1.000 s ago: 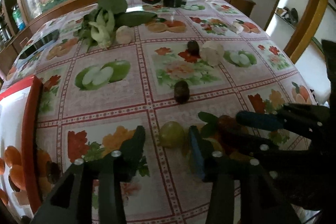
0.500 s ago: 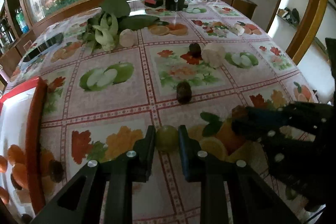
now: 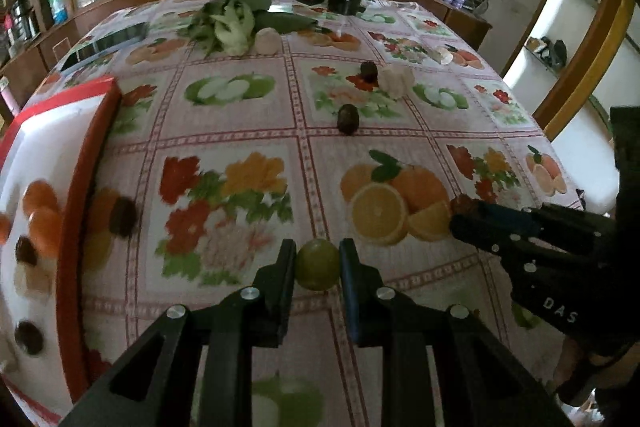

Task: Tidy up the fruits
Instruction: 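Grasp a small green fruit with the left gripper while the right gripper holds the date, then carry the date and green fruit over the tray and release both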

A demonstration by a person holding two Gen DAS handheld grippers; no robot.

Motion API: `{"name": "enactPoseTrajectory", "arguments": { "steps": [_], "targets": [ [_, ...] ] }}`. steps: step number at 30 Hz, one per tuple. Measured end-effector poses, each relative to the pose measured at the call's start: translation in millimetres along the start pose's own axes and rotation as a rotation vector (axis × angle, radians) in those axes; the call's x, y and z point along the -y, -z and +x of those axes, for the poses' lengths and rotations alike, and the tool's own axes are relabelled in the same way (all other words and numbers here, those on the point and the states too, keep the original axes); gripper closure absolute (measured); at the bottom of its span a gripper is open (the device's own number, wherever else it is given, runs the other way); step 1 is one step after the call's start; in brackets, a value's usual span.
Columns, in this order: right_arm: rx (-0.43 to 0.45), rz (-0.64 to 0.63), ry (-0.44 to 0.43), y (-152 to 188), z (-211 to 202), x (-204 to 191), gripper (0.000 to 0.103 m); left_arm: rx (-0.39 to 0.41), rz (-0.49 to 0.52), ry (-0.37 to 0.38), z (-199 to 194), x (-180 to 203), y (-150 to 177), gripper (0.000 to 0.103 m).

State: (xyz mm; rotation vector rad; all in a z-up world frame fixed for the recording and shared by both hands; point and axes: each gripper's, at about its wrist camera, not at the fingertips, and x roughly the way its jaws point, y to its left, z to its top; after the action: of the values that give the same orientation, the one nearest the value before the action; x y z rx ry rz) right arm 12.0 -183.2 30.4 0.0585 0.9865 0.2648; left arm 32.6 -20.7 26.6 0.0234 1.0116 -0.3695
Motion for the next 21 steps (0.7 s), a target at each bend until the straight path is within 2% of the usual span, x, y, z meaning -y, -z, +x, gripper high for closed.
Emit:
{"name": "enactPoseTrajectory", "arguments": {
  "steps": [6, 13, 21],
  "targets": [
    [-0.007, 0.007, -0.008, 6.9, -5.2, -11.4, 0.083, 0.009, -0.026, 0.007, -19.7, -9.0, 14.0, 0.079],
    [-0.002, -0.052, -0.04, 4.2, -3.5, -55.6, 0.083, 0.032, -0.044, 0.006, -43.8, -26.5, 23.4, 0.079],
    [0.007, -0.098, -0.076, -7.3, 4.7, -100.1, 0.083, 0.08, -0.095, -0.003, -75.5, -67.8, 30.4, 0.079]
  ]
}}
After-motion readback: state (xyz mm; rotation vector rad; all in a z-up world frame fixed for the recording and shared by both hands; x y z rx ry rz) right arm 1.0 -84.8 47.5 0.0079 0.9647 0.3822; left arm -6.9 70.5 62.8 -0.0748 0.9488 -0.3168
